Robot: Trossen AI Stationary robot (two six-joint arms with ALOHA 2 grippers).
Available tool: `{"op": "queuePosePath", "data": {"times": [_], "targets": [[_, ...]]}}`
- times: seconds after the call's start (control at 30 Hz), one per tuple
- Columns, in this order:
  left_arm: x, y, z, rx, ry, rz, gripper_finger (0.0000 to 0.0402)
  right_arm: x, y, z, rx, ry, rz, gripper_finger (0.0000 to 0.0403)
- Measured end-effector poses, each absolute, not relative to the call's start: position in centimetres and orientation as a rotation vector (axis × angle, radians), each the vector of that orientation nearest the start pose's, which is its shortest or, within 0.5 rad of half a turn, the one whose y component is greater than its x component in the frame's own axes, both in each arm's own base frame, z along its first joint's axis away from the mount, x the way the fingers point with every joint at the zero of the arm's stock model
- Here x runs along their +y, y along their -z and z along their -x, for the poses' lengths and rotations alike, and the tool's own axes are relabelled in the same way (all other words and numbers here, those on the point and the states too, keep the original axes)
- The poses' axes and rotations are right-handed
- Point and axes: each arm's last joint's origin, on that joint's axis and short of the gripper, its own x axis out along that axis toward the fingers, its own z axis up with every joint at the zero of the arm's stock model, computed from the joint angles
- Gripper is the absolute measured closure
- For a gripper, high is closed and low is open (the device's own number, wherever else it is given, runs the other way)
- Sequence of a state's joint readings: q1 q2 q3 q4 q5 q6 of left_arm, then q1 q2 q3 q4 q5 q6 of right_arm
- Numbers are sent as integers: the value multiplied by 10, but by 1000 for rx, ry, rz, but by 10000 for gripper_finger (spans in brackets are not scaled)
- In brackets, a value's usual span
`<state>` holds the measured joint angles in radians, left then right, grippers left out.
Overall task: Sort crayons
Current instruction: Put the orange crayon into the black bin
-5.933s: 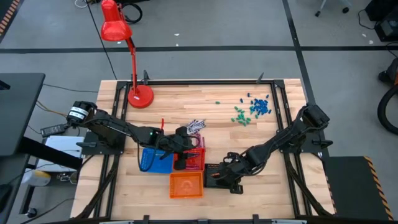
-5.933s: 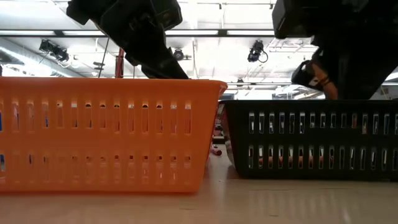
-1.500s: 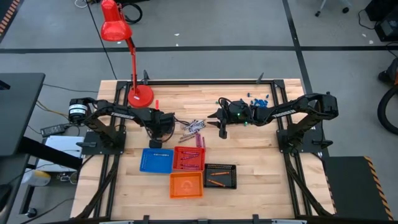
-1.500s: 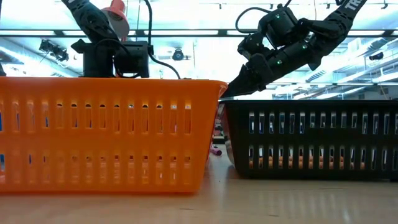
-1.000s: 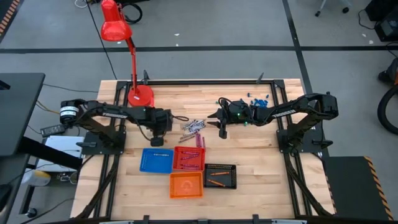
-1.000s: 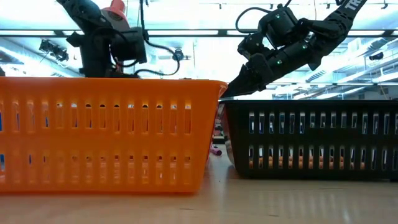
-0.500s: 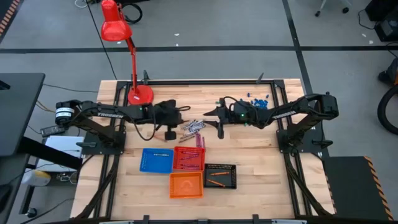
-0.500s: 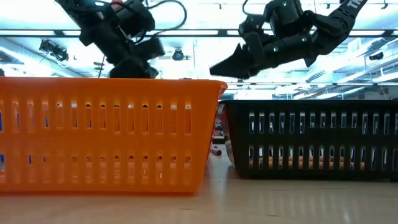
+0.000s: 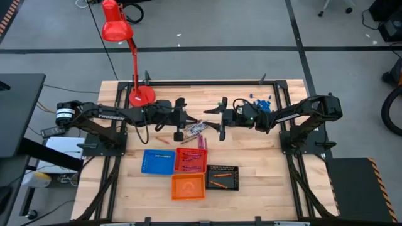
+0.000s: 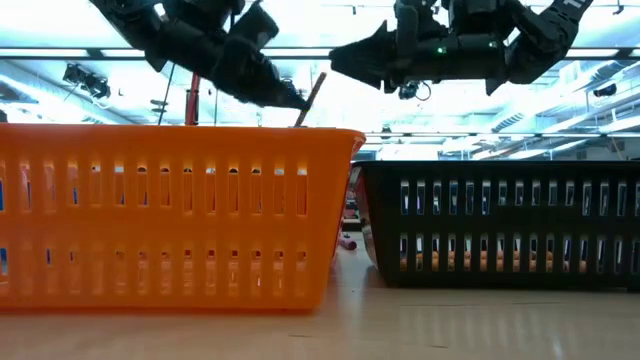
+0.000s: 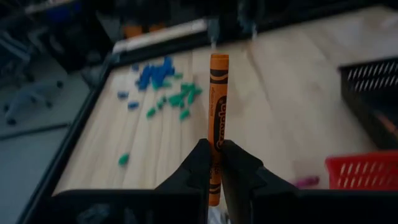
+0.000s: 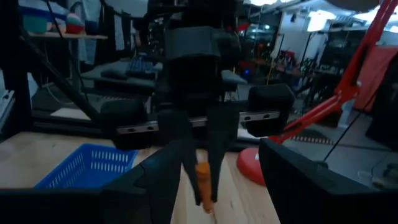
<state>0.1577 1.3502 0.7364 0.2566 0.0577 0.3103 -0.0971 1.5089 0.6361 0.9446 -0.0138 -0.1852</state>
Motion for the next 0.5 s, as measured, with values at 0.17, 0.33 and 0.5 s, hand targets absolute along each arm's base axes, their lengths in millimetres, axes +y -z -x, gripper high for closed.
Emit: {"op": "queuePosePath", "data": {"times": [0.17,0.33,0.5], "targets": [[36,-245,-289,260,-32,-284,372,-26,-227,-302,-91,87,214,184],[31,-250,-296,153,-30,-289,372,-22,-228,-302,-101,78,232,184],[30,-248,-304,95,-31,-292,372,-18,-231,-302,-130,67,243,184]]}}
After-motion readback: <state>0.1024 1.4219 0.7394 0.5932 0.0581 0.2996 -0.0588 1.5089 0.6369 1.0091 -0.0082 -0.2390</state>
